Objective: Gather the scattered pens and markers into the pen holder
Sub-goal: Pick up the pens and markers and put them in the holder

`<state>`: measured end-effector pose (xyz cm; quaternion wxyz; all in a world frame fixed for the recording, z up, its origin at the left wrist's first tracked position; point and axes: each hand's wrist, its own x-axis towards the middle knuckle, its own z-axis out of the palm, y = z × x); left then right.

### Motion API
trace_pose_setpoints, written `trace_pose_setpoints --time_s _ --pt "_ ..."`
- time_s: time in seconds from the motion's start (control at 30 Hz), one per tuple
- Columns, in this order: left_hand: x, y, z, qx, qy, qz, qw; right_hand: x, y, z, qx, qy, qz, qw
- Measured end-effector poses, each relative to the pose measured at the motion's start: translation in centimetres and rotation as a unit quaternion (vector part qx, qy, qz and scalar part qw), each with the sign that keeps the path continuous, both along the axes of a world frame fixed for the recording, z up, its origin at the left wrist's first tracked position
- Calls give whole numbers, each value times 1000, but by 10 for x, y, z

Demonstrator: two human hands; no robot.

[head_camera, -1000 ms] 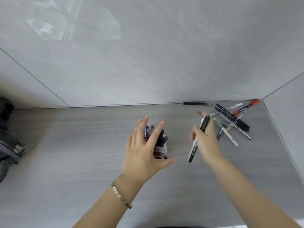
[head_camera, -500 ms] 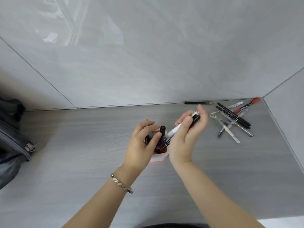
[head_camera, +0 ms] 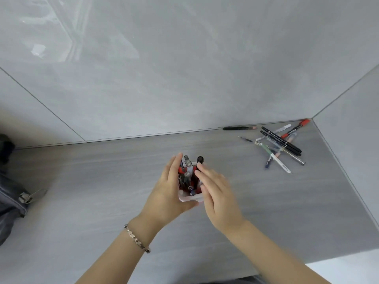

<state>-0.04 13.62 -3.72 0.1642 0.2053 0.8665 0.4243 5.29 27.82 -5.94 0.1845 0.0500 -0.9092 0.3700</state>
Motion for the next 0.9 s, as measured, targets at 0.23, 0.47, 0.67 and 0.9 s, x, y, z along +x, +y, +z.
trace_pose_setpoints --time_s 0.23,0.47,0.67,0.9 --pt "-3 1 -3 47 -23 4 999 -3 -18 13 116 -92 -37 988" --pt "-5 8 7 51 -72 29 996 9 40 47 -87 -167 -72 979" --pt "1 49 23 34 -71 33 996 -1 167 3 4 -272 -262 926" --pt "27 119 20 57 -68 116 989 -20 229 -22 218 -385 -142 885"
